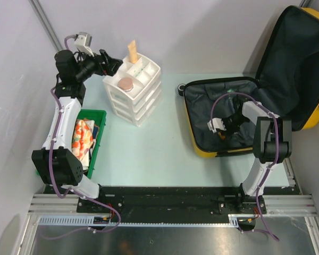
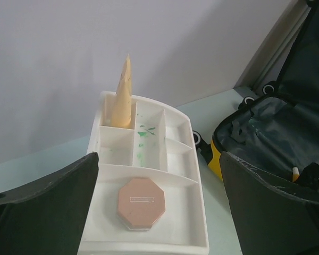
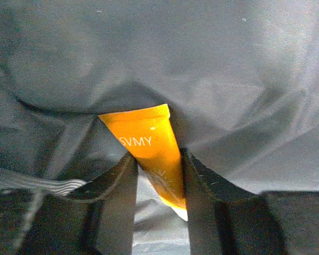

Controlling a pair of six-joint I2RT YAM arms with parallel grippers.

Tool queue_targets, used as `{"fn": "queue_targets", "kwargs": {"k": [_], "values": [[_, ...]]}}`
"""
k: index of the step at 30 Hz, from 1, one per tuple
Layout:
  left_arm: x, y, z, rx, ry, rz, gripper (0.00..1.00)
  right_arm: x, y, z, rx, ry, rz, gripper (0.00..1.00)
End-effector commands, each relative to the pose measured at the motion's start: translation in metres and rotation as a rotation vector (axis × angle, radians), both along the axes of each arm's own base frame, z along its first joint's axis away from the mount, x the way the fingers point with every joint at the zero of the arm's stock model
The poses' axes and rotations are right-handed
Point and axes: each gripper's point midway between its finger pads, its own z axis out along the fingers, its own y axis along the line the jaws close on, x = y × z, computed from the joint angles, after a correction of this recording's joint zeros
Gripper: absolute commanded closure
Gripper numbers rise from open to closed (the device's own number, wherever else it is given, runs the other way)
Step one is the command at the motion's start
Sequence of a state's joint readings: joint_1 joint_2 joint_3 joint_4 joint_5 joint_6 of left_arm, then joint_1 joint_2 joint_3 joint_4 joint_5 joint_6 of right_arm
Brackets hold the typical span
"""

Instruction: Open, take out, and arrange the luggage

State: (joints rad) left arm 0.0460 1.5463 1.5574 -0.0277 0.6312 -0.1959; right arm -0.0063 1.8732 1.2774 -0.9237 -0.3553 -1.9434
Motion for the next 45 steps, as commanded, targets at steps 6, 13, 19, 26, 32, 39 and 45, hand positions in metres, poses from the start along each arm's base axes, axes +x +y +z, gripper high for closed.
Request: {"fn": "queue_targets", "kwargs": {"k": [6, 13, 19, 26, 32, 39, 45], "values": [[-0.013, -0.021, 0.064, 0.086, -0.208, -0.154, 0.04, 0.049, -0.005, 0.06, 0.188, -0.198, -0.235, 0.94], [-0.023, -0.037, 0.081, 0.112, -0.255, -0.236, 0.04, 0.085, 0.021, 0.179, 0.615, -0.205, -0.658, 1.0], [-0.055, -0.1, 0.068, 0.1, -0.236, -0.431, 0.04, 0.091, 0.078, 0.275, 1.018, -0.12, -0.781, 1.0], [-0.085, -0.188, 0.031, -0.123, 0.097, -0.61, 0.13, 0.062, 0.162, 0.339, 1.223, -0.122, -0.757, 1.0], [-0.1, -0.221, 0.02, -0.153, 0.171, -0.645, 0.22, 0.035, 0.205, 0.354, 1.239, -0.126, -0.694, 1.0], [-0.1, -0.231, 0.001, -0.177, 0.25, -0.622, 0.23, 0.012, 0.234, 0.353, 1.223, -0.128, -0.631, 1.0], [-0.105, -0.241, -0.01, -0.178, 0.284, -0.64, 0.23, 0.008, 0.243, 0.351, 1.221, -0.126, -0.618, 1.0]]}}
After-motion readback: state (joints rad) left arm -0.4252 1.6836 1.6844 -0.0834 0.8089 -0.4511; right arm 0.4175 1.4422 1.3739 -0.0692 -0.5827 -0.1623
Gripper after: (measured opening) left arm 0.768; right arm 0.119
